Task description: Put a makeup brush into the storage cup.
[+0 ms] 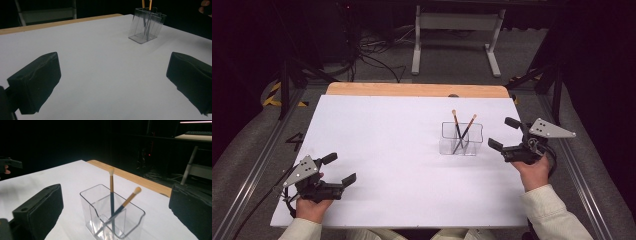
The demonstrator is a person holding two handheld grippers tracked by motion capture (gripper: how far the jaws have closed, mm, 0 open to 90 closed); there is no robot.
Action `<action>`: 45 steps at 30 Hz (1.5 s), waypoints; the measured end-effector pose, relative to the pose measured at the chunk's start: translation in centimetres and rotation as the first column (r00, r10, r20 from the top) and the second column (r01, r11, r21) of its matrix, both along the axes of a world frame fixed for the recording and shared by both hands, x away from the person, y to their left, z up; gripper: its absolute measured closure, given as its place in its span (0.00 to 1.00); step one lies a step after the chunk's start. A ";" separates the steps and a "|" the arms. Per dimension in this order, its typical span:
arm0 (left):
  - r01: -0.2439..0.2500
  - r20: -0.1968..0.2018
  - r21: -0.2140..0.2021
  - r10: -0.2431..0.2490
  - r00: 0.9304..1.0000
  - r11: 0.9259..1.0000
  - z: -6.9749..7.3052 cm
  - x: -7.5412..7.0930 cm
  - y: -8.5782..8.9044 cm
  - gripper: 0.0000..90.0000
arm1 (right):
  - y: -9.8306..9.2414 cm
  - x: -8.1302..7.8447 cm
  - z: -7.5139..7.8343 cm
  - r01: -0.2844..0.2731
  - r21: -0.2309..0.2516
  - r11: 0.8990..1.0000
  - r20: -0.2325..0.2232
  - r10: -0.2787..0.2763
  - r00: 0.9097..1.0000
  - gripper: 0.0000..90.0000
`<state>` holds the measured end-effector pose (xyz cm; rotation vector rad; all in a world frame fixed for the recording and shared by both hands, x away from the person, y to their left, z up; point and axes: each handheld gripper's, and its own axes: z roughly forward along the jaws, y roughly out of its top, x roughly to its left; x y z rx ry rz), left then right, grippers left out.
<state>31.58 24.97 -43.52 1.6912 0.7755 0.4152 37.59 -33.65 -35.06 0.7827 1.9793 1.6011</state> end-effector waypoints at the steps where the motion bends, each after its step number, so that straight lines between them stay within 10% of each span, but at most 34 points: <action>1: 0.000 0.000 0.000 0.000 1.000 1.000 0.0 0.0 0.0 0.00 | -0.3 -0.1 0.0 0.002 0.001 1.000 0.000 -0.002 1.000 0.00; 45: 0.006 0.034 -0.033 -0.005 0.999 0.999 0.4 -0.2 1.0 0.00 | -3.1 -2.0 -5.2 0.078 -0.017 0.997 -0.024 -0.078 0.997 0.00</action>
